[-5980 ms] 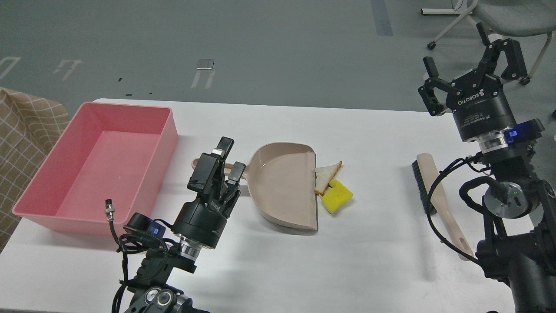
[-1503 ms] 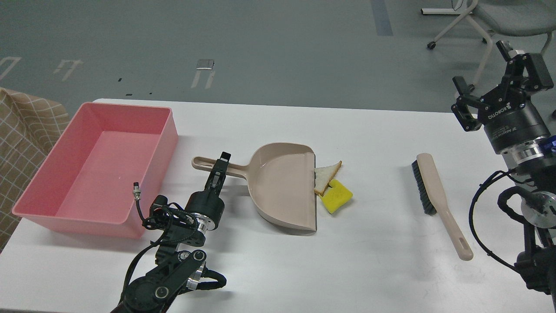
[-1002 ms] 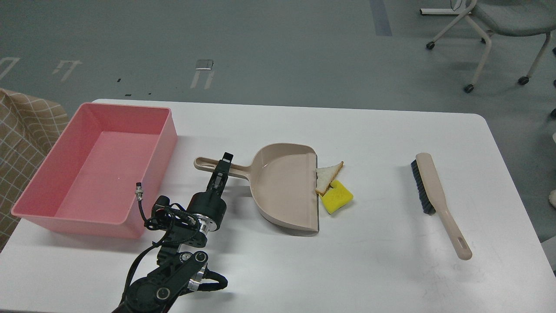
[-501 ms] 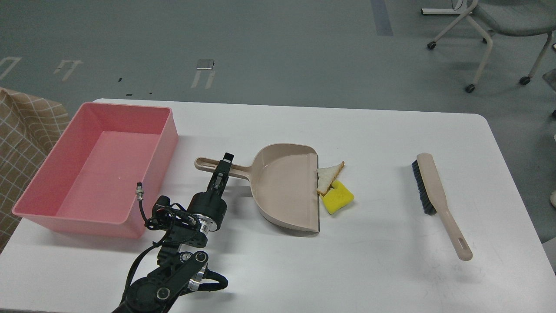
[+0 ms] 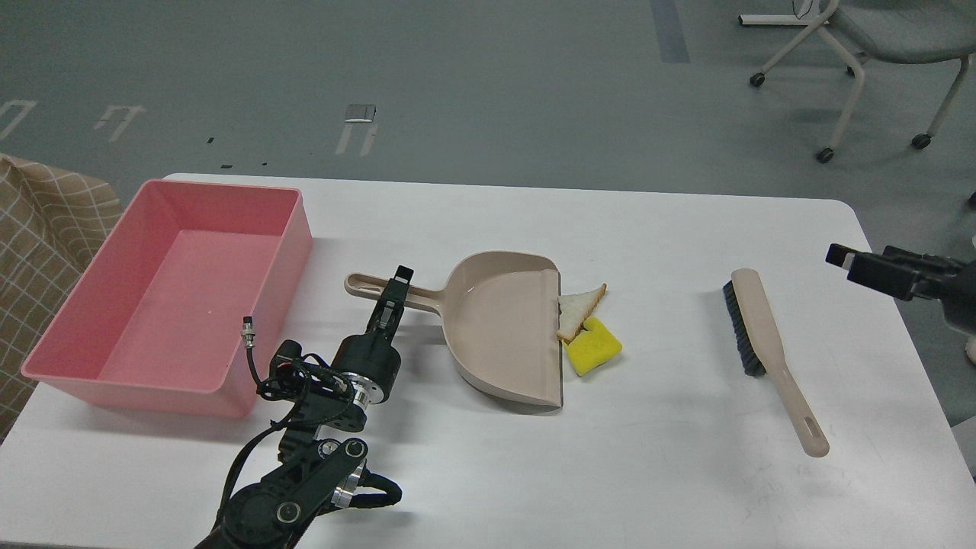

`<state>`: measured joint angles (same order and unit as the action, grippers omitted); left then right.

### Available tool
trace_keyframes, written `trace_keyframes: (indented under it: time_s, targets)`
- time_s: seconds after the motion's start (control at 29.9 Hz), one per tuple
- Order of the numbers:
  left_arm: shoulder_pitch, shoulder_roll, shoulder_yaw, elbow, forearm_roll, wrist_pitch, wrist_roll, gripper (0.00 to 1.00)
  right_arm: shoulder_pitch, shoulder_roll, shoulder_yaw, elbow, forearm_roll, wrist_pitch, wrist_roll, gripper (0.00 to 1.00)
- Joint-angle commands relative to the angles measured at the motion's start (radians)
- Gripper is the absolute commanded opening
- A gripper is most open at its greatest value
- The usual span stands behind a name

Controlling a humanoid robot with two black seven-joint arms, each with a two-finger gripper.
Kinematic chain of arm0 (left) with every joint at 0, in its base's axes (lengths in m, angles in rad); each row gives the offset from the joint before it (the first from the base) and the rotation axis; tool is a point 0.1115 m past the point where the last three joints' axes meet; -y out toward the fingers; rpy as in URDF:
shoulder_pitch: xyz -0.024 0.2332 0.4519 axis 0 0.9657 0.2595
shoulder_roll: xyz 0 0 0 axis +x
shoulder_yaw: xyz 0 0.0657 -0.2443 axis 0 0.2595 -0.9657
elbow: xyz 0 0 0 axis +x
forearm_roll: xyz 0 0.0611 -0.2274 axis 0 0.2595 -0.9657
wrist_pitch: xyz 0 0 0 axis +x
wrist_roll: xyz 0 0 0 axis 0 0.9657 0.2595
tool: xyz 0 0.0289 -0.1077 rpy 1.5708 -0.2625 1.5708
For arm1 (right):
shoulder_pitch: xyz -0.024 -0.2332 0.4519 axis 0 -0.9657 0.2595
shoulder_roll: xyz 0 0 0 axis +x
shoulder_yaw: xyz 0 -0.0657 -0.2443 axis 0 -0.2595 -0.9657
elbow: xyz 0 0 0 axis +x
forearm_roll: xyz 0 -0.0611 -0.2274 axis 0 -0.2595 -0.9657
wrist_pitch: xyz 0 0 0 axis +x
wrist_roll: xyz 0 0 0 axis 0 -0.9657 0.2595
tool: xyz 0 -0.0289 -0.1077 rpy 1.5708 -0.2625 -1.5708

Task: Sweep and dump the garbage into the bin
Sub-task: 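Swing the right arm out and bring it down beside the brush, then grasp the wooden brush handle with the right gripper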

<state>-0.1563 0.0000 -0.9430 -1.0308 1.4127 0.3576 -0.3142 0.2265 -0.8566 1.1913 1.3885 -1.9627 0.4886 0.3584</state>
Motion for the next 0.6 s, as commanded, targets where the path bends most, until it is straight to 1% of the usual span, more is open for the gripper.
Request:
trace_keyframes:
  time_s: [0.0,0.27,0.57]
  targets:
    - [0.001,0.0,0.0,0.0,0.0,0.0,-0.002,0.19,-0.082,-0.009,-0.024,0.027,-0.041,0.0,-0.002,0.97]
    - [-0.002,0.0,-0.002,0.0,-0.001,0.0,-0.002,0.19,-0.22,-0.024,-0.018,0.096,-0.059,0.0,-0.029,0.95]
    - [-0.006,0.0,-0.002,-0.002,-0.005,0.0,-0.003,0.19,-0.217,-0.015,0.008,0.096,-0.055,0.0,-0.029,0.94]
